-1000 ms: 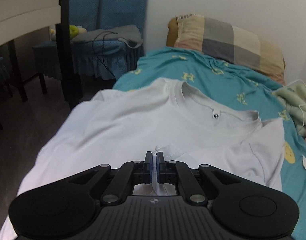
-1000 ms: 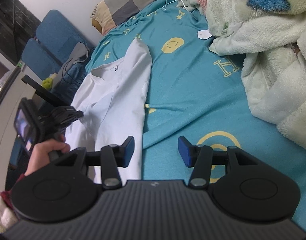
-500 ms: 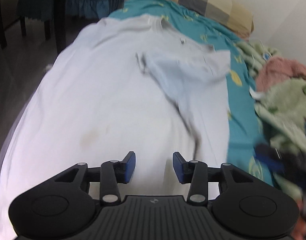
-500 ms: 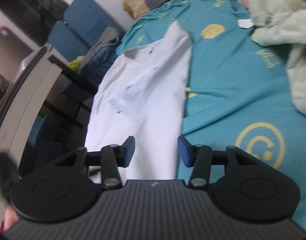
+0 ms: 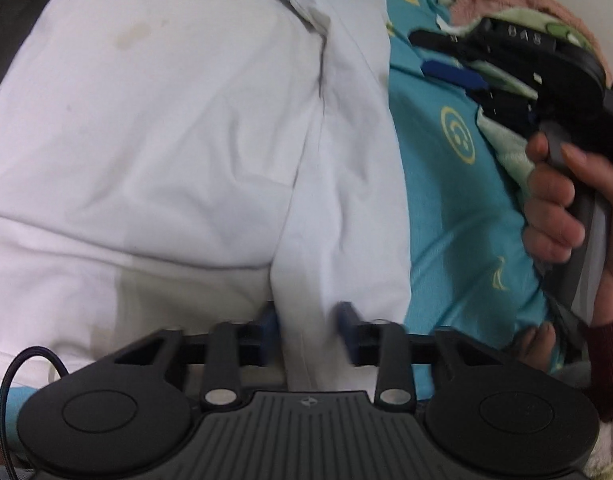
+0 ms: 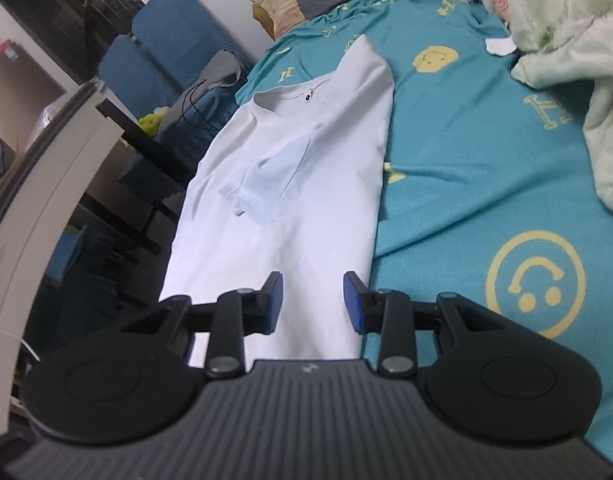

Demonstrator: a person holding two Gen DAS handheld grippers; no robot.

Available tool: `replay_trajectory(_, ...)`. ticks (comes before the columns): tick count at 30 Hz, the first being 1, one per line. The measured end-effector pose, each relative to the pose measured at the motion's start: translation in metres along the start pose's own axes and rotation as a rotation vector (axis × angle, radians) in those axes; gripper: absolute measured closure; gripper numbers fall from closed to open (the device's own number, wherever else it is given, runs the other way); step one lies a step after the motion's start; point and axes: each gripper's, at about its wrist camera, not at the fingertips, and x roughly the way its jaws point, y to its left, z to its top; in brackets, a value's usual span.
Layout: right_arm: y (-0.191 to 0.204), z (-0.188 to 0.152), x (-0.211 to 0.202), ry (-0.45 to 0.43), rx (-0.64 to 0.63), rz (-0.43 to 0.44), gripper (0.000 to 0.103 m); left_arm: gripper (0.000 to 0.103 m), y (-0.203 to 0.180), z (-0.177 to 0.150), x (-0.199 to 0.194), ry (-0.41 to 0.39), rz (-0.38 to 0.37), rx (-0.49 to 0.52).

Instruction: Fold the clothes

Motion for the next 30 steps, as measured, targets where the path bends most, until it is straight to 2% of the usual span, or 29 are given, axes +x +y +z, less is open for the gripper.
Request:
replay_trajectory(3,0.007,-0.002,0.008,0.003,-0.036,-0.013,0.066,0.098,-0.004,-0.003,-0.007,0.025,-0.021,0.033)
replay_trajectory(5,0.009,-0.002,0.01,-0.003,-0.047,-0.027,0.066,0.098,-0.002,-0.005,-0.029,0.02,-0.089,0.012)
replay_trajectory(8,0.009,-0.001,0.01,-0.014,-0.058,-0.044,0.066,0.098,0.004,-0.007,-0.05,-0.006,-0.046,0.002)
replay_trajectory(11,0.011,-0.001,0.009,-0.025,-0.072,-0.052,0.066,0.098,0.021,-0.008,-0.043,0.004,0.095,-0.024)
replay_trajectory(15,0.015,-0.001,0.006,-0.034,-0.094,-0.044,0.066,0.096,0.036,-0.009,-0.04,0.021,0.109,-0.047)
replay_trajectory(16,0.016,-0.002,0.005,-0.038,-0.102,-0.041,0.066,0.095,0.036,-0.009,-0.046,0.003,0.106,-0.043)
replay_trajectory(18,0.02,-0.001,0.002,-0.053,-0.121,-0.034,0.066,0.08,0.033,-0.009,-0.058,-0.039,0.102,-0.031)
replay_trajectory(19,0.021,0.0,0.0,-0.062,-0.129,-0.029,0.066,0.077,0.031,-0.007,-0.067,-0.074,0.096,-0.025)
replay_trajectory(21,0.024,0.001,-0.001,-0.076,-0.135,-0.015,0.066,0.063,0.028,0.002,-0.083,-0.158,0.094,-0.02)
replay_trajectory(23,0.026,0.001,-0.003,-0.09,-0.145,-0.008,0.065,0.057,0.026,0.019,-0.096,-0.252,0.111,-0.031)
replay_trajectory(25,0.028,0.001,-0.005,-0.104,-0.16,-0.007,0.065,0.053,0.021,0.043,-0.101,-0.338,0.139,-0.034)
replay_trajectory(28,0.031,-0.001,-0.007,-0.124,-0.186,-0.009,0.065,0.042,0.005,0.092,-0.094,-0.456,0.246,-0.004)
replay_trajectory(29,0.032,-0.002,-0.008,-0.129,-0.193,-0.011,0.065,0.036,0.002,0.1,-0.089,-0.478,0.269,0.011)
replay_trajectory(30,0.032,-0.003,-0.007,-0.132,-0.199,-0.014,0.065,0.035,0.001,0.108,-0.084,-0.495,0.29,0.025)
